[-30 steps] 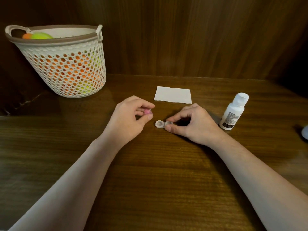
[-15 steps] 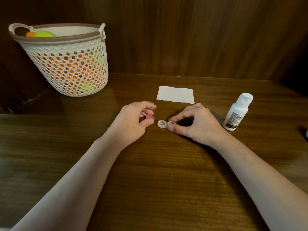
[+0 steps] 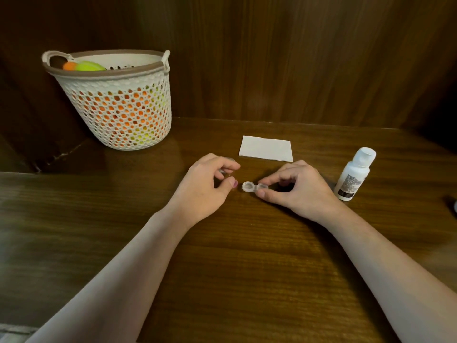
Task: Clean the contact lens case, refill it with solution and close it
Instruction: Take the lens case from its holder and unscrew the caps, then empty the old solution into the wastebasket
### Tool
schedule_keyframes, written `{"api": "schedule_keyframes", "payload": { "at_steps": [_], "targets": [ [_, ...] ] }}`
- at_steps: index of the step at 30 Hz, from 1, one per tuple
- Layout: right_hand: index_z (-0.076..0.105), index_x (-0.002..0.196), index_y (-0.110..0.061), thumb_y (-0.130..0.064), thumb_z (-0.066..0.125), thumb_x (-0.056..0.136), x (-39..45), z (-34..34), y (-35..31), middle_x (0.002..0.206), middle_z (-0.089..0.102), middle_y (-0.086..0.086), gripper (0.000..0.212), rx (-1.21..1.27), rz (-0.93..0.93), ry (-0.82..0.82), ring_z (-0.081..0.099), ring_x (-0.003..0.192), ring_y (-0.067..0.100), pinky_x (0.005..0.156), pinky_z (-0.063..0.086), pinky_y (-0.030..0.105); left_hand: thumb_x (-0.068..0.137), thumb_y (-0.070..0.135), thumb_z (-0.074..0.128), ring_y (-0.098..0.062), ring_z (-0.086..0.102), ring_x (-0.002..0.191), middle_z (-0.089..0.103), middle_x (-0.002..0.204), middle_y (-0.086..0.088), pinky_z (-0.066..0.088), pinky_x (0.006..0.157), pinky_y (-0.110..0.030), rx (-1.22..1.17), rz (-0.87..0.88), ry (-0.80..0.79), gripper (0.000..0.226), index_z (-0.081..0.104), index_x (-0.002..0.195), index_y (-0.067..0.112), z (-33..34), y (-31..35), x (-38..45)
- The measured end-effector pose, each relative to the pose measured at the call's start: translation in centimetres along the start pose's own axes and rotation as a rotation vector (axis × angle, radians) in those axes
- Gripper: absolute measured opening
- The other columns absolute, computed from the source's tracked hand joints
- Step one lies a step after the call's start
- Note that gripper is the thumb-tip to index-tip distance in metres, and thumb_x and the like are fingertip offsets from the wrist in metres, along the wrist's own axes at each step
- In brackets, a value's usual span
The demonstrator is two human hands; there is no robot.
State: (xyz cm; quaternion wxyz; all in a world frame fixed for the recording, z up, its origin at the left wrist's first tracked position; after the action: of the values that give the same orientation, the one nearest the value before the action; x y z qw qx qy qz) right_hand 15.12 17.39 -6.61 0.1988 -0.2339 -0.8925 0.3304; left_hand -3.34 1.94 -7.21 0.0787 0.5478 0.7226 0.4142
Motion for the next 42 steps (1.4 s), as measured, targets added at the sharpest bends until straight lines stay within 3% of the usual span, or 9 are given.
{"api": "schedule_keyframes", "payload": {
  "at_steps": [4, 9, 12, 15, 21, 25, 36, 40, 42],
  "targets": [
    [0.082, 0.096, -0.052, -0.064, 0.081, 0.077, -0.2, -0.2, -0.7, 0.099, 0.069, -0.035, 0.022, 0.013, 0.006, -0.015, 0.052, 0.111, 0.004, 0.097, 0.051, 0.049, 0.101, 0.021, 0.073, 0.001, 0.068, 0.105, 0.061, 0.127, 0.02, 0.055, 0.078, -0.013, -0.047, -0.019, 0.007, 0.039, 0.066, 0.138, 0.034, -0.5, 0.6, -0.9],
    [0.082, 0.097, -0.052, -0.069, 0.08, 0.075, -0.9, -0.4, -2.5, 0.097, 0.068, -0.036, 0.028, 0.016, -0.032, 0.022, 0.048, 0.1, -0.005, 0.077, 0.043, 0.034, 0.098, 0.03, 0.076, 0.007, 0.066, 0.104, 0.062, 0.124, 0.023, 0.054, 0.072, -0.008, -0.05, -0.082, -0.034, 0.048, 0.06, 0.142, 0.041, -1.5, 1.1, -3.5],
    [0.082, 0.099, -0.052, -0.069, 0.08, 0.076, -1.8, -0.4, -4.2, 0.099, 0.072, -0.029, 0.03, 0.026, -0.047, 0.02, 0.05, 0.11, -0.002, 0.091, 0.051, 0.044, 0.096, 0.036, 0.078, 0.01, 0.065, 0.103, 0.063, 0.122, 0.024, 0.054, 0.07, -0.008, -0.034, -0.106, -0.026, 0.053, 0.056, 0.144, 0.044, -2.8, 1.5, -5.6],
    [0.083, 0.098, -0.051, -0.071, 0.079, 0.074, -3.3, 0.1, -6.5, 0.101, 0.07, -0.031, 0.031, 0.013, -0.092, 0.014, 0.05, 0.113, 0.0, 0.101, 0.048, 0.051, 0.093, 0.041, 0.08, 0.009, 0.066, 0.103, 0.066, 0.12, 0.026, 0.055, 0.071, -0.009, -0.057, -0.114, 0.006, 0.057, 0.055, 0.145, 0.044, -4.1, 2.1, -8.2],
    [0.084, 0.097, -0.049, -0.063, 0.083, 0.079, -6.6, 2.9, -11.8, 0.1, 0.07, -0.026, 0.023, 0.027, -0.194, -0.029, 0.049, 0.116, -0.001, 0.099, 0.046, 0.049, 0.087, 0.043, 0.084, -0.002, 0.072, 0.097, 0.072, 0.112, 0.024, 0.053, 0.068, -0.01, -0.075, -0.052, 0.114, 0.057, 0.066, 0.14, 0.034, -7.6, 2.8, -14.9],
    [0.083, 0.097, -0.049, -0.065, 0.082, 0.08, -8.4, 6.3, -15.9, 0.095, 0.071, -0.029, 0.023, 0.036, -0.301, -0.081, 0.051, 0.109, -0.002, 0.092, 0.045, 0.04, 0.086, 0.04, 0.084, -0.006, 0.072, 0.092, 0.073, 0.11, 0.024, 0.052, 0.066, -0.009, -0.025, -0.02, 0.203, 0.047, 0.072, 0.13, 0.034, -10.8, 2.8, -20.2],
    [0.084, 0.099, -0.047, -0.07, 0.079, 0.079, -12.7, 19.5, -27.1, 0.099, 0.072, -0.022, 0.031, 0.187, -0.525, -0.374, 0.052, 0.111, 0.001, 0.087, 0.042, 0.037, 0.087, 0.039, 0.085, -0.021, 0.074, 0.084, 0.079, 0.097, 0.015, 0.063, 0.07, -0.038, 0.02, -0.148, 0.461, 0.025, 0.079, 0.11, 0.045, -18.9, 0.4, -37.6],
    [0.084, 0.099, -0.046, -0.069, 0.078, 0.078, -14.2, 25.0, -30.8, 0.097, 0.071, -0.022, 0.032, 0.202, -0.606, -0.454, 0.051, 0.11, 0.002, 0.087, 0.043, 0.037, 0.088, 0.046, 0.083, -0.016, 0.073, 0.082, 0.079, 0.094, 0.014, 0.048, 0.064, -0.013, 0.079, -0.214, 0.555, 0.025, 0.08, 0.111, 0.038, -21.0, -1.2, -44.0],
    [0.084, 0.099, -0.046, -0.072, 0.077, 0.077, -14.9, 28.0, -32.2, 0.097, 0.07, -0.026, 0.035, 0.201, -0.631, -0.493, 0.05, 0.109, -0.001, 0.084, 0.041, 0.032, 0.087, 0.05, 0.083, -0.014, 0.073, 0.082, 0.079, 0.094, 0.015, 0.045, 0.064, -0.009, 0.101, -0.268, 0.6, 0.027, 0.08, 0.112, 0.038, -21.7, -2.4, -47.1]
  ]
}}
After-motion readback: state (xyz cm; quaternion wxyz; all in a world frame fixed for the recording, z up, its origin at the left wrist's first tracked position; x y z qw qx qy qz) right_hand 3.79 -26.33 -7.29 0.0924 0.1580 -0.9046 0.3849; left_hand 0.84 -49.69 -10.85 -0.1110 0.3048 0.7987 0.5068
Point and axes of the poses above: each hand's wrist, its own x-axis towards the middle knuckle, its own z-axis out of the palm, y = z × x, the point moved 3 cm from there along x, towards the middle knuckle
